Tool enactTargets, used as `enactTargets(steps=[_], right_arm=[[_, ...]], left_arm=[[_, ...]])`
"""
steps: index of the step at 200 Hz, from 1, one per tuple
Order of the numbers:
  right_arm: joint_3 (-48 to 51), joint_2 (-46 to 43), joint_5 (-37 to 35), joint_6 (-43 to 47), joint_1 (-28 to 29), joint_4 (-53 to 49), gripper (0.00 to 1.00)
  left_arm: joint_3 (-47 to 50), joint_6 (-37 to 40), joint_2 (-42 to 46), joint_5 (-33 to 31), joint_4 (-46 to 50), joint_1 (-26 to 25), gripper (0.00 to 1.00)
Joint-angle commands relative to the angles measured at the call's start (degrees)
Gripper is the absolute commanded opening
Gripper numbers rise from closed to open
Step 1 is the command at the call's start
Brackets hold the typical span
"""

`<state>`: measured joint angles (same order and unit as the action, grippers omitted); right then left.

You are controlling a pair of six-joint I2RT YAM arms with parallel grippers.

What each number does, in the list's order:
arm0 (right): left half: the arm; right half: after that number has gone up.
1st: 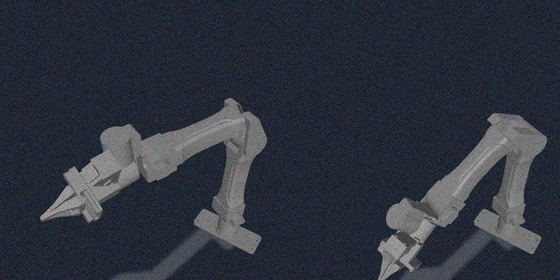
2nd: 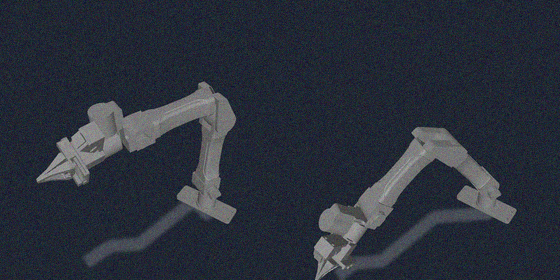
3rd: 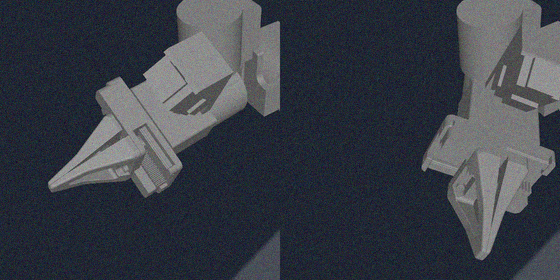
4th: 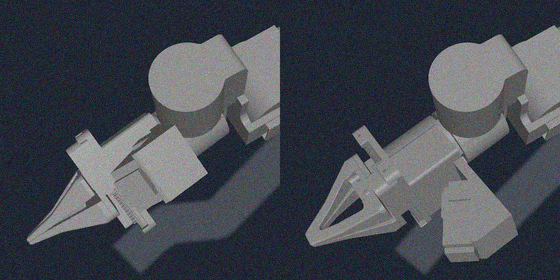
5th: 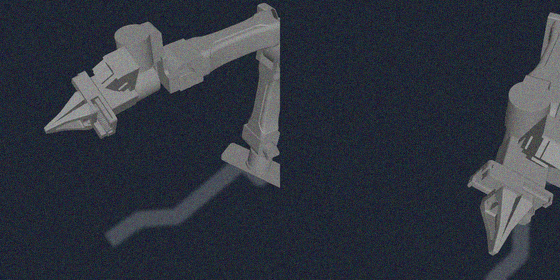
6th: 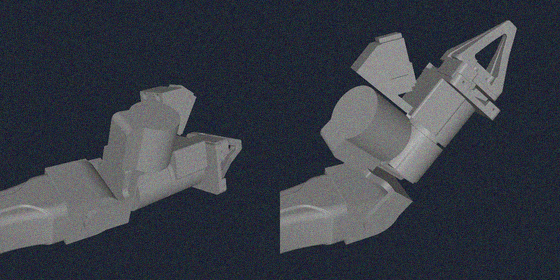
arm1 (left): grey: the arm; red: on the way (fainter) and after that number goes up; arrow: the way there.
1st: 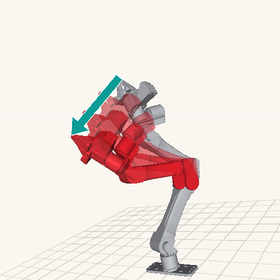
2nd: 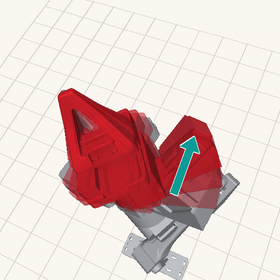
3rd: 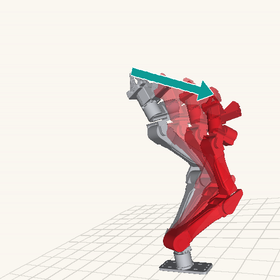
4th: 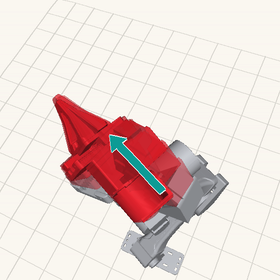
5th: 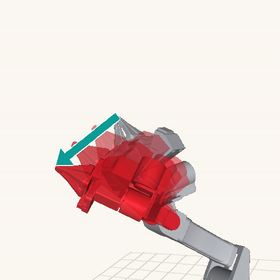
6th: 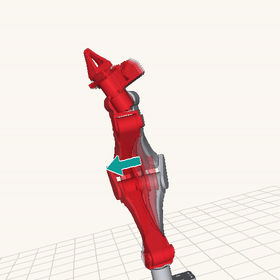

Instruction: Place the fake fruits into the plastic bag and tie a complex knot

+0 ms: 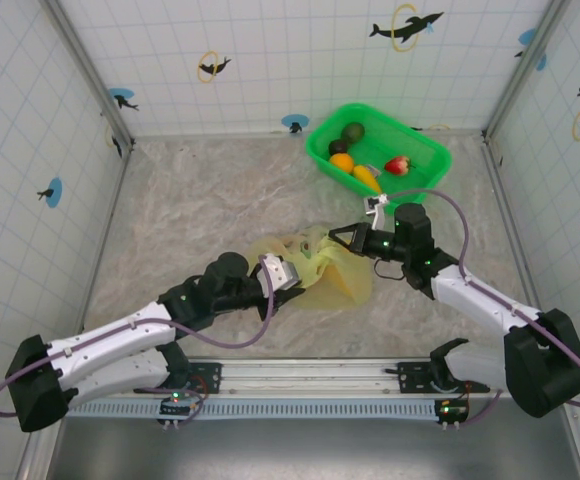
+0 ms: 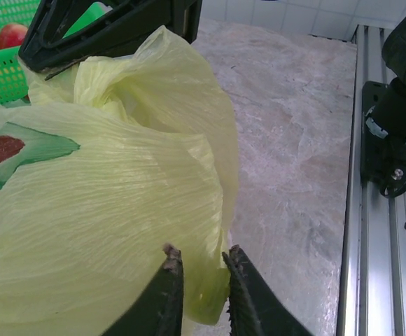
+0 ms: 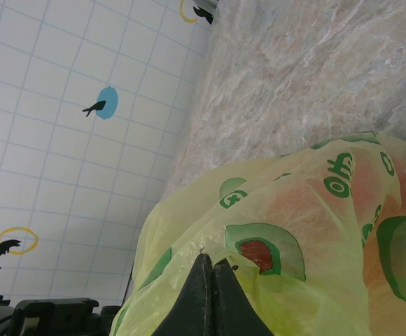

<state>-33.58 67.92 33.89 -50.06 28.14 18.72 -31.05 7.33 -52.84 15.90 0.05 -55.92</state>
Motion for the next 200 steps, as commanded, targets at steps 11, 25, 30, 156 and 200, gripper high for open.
enactTargets(steps=[11, 25, 30, 156, 200], right_arm=[[1.1, -1.0, 0.1, -0.3, 0.2, 2.9, 0.00], [1.1, -1.2, 0.1, 0.1, 0.2, 2.5, 0.00], [1.1, -1.3, -0.1, 0.4, 0.3, 2.1, 0.00], [-1.0, -2.3, -2.2, 3.8, -3.7, -4.4, 0.00], [-3.3, -2.8, -3.5, 5.5, -6.0, -6.9, 0.00]], left_arm=[[0.3, 0.8, -1.1, -2.6, -2.0, -0.7, 0.00], [0.2, 1.2, -0.5, -3.4, -2.0, -0.7, 0.00], [0.1, 1.3, -0.1, -3.6, -1.9, -0.7, 0.00], [-0.3, -1.1, 9.7, -12.9, 5.5, -0.7, 0.00], [-0.3, -0.4, 13.3, -21.8, 9.3, -0.7, 0.00]])
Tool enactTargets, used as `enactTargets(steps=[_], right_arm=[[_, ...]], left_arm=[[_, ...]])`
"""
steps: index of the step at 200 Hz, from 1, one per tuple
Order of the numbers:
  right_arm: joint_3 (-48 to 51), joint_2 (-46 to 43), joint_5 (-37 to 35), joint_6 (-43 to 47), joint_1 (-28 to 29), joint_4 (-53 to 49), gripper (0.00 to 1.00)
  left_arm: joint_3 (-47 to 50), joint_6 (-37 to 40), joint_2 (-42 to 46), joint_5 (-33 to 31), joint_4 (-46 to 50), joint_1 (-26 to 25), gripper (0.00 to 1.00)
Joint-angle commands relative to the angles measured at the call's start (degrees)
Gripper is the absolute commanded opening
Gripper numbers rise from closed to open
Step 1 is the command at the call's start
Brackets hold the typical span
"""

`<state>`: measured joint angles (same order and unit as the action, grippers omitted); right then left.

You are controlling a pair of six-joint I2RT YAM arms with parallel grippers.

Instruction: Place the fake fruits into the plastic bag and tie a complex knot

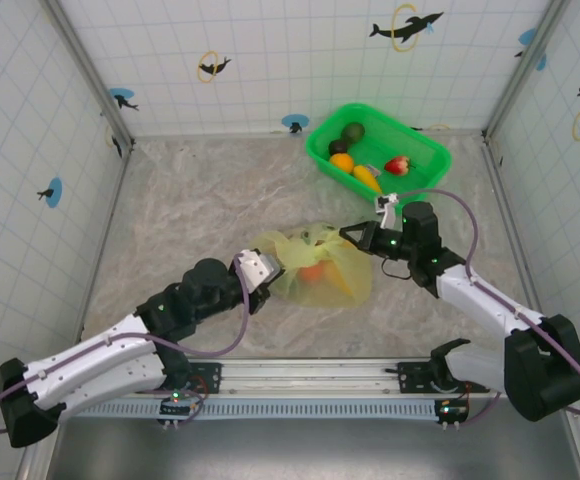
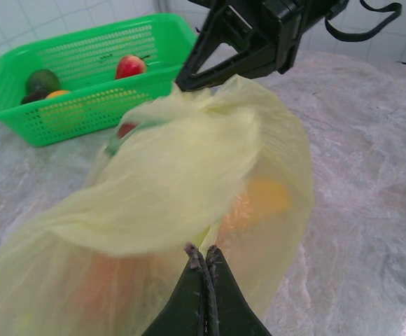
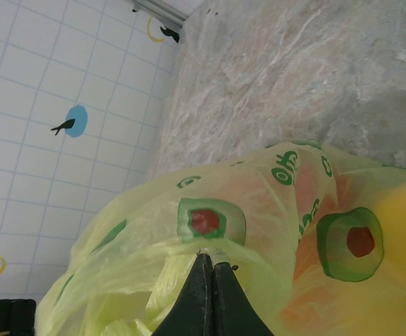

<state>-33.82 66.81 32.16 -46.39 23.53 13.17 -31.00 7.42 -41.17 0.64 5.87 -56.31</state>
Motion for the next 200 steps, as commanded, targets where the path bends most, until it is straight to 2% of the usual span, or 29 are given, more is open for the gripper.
enactTargets(steps=[1, 40, 65, 92, 117, 144, 200], right_arm=[[-3.2, -1.7, -1.8, 1.9, -1.5, -1.3, 0.00], [-5.9, -1.5, -1.1, 3.1, -2.5, -2.8, 0.00], [-9.8, -1.3, -2.3, 6.4, -2.5, -7.0, 0.00], [-13.5, -2.1, -5.1, 11.3, -2.5, -13.3, 0.00], [-16.2, -3.0, -5.8, 14.2, -2.4, -15.2, 0.00], [-18.7, -2.4, -3.2, 17.7, -0.9, -15.1, 0.00], [-29.1, 3.0, -9.0, 32.4, 9.6, -20.6, 0.00]], left_arm=[[-0.4, -0.4, 1.6, -6.7, 3.5, -0.3, 0.00], [0.8, 0.3, 1.2, -14.8, 2.4, -0.2, 0.00], [1.6, 1.3, 0.8, -20.7, -0.1, -0.3, 0.00], [1.9, 2.3, 0.1, -23.6, -2.5, -0.1, 0.00], [2.2, 2.1, -1.2, -22.8, -3.9, 0.7, 0.00], [3.2, 0.4, -2.6, -20.1, -6.8, 1.1, 0.00], [2.0, -1.8, -7.9, -14.2, -11.1, 1.1, 0.00]])
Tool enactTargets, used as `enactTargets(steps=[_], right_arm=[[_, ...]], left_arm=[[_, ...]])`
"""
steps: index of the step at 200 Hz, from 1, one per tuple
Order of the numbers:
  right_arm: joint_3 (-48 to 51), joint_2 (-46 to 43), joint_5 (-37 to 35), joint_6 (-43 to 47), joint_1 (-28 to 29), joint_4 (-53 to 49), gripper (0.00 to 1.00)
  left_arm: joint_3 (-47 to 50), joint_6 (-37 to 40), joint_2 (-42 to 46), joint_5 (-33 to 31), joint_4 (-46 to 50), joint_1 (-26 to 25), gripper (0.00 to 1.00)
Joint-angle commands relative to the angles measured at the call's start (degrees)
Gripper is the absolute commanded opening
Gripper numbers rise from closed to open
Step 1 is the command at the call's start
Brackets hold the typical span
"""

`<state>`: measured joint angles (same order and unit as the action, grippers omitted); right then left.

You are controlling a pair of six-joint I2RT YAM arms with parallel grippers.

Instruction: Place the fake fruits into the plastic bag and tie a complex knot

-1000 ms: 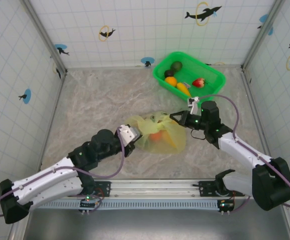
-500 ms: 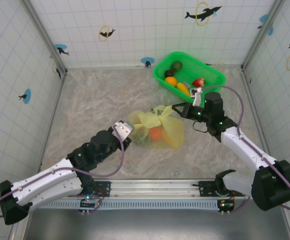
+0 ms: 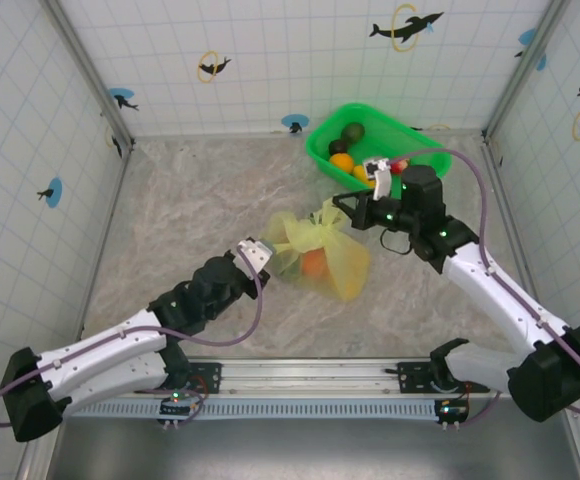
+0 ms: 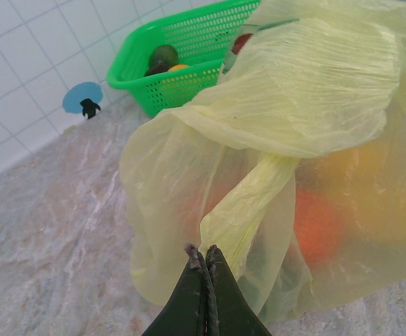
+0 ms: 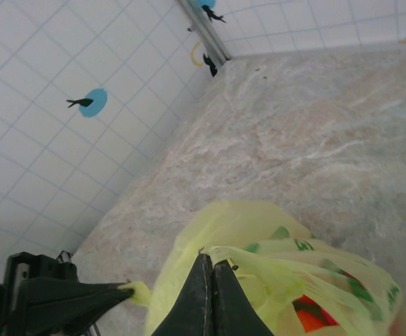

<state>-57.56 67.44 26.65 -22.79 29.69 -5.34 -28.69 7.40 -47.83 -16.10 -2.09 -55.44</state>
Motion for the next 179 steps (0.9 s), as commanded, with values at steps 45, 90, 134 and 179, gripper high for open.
enactTargets(steps=[45, 90, 134, 179], right_arm=[[-6.1, 2.3, -12.3, 10.8, 6.4, -2.2, 0.00], [4.9, -4.1, -16.0, 4.4, 0.0, 2.6, 0.00], [11.4, -5.5, -13.8, 1.4, -1.8, 2.3, 0.00], [10.5, -3.2, -3.5, -2.5, -2.2, 6.6, 0.00]], left_arm=[[0.1, -2.3, -1.1, 0.4, -4.3, 0.3, 0.00], [3.0, -3.5, 1.9, -9.4, -3.6, 0.7, 0.00], [4.0, -6.2, -0.9, -3.2, -2.7, 1.3, 0.00], [1.8, -8.1, -9.3, 8.8, -2.2, 1.1, 0.00]])
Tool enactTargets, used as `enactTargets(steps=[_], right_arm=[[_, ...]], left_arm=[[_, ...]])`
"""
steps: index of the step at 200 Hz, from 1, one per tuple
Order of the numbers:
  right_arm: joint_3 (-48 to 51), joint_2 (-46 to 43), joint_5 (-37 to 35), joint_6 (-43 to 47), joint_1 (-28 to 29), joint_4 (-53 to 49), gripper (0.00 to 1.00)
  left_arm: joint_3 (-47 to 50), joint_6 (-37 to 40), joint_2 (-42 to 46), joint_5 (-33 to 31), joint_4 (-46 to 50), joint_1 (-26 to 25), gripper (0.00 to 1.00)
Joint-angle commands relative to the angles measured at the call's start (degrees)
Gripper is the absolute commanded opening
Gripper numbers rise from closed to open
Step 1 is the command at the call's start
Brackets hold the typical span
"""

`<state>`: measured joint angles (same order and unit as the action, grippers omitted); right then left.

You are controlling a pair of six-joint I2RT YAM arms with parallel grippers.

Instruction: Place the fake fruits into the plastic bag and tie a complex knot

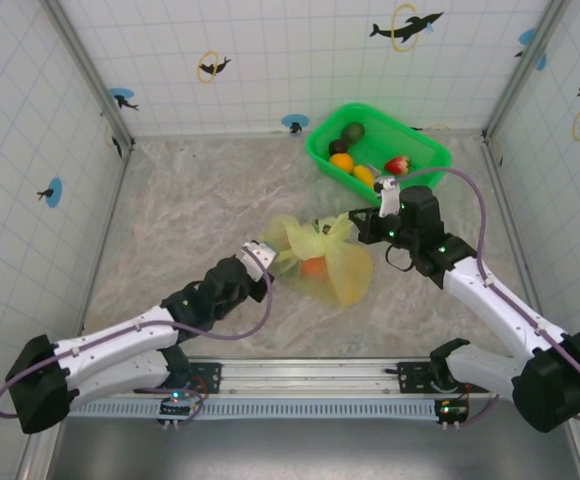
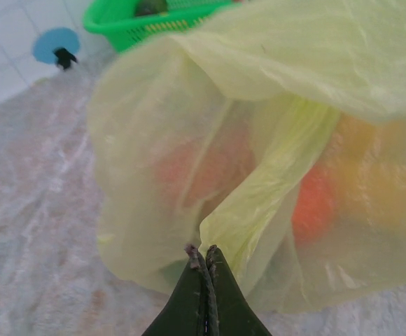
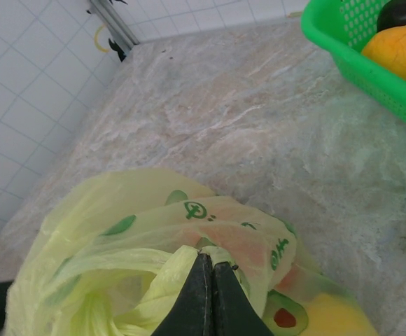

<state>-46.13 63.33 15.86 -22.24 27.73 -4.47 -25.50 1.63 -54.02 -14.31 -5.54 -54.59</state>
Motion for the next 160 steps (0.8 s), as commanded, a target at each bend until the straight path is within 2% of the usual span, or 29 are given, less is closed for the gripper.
enactTargets(steps=[1, 12, 27, 48, 84, 108, 115, 160], right_arm=[[-0.9, 1.0, 7.8, -3.3, -0.2, 5.8, 0.00], [-1.3, 1.5, 11.4, -4.3, -0.2, 7.1, 0.00], [-1.9, 2.1, 14.2, -4.7, -0.3, 7.6, 0.07], [-1.9, 1.5, 14.2, -4.3, -1.2, 6.2, 0.28], [0.1, -1.2, 12.9, -5.0, -4.0, 5.1, 0.48], [0.4, -0.4, 13.7, -6.8, -4.9, 4.2, 0.55], [0.3, 0.1, 14.6, -7.7, -5.0, 4.4, 0.60], [0.9, 4.3, 20.8, -11.7, -4.5, 6.5, 0.67]], left_arm=[[-1.3, -2.4, -3.2, 7.1, 1.2, 0.3, 0.00], [-1.4, -3.0, -4.3, 7.9, 0.9, 0.2, 0.00], [-1.6, -3.3, -4.9, 8.2, 0.5, 0.2, 0.00], [-1.9, -3.1, -4.9, 7.9, 0.6, 0.2, 0.00], [-2.2, -2.7, -4.4, 7.8, 1.0, 0.2, 0.00], [-2.1, -2.5, -4.4, 8.0, 0.8, 0.2, 0.00], [-2.1, -2.5, -4.4, 8.0, 0.7, 0.2, 0.00], [-2.7, -2.1, -4.9, 8.1, 0.5, 0.2, 0.00]])
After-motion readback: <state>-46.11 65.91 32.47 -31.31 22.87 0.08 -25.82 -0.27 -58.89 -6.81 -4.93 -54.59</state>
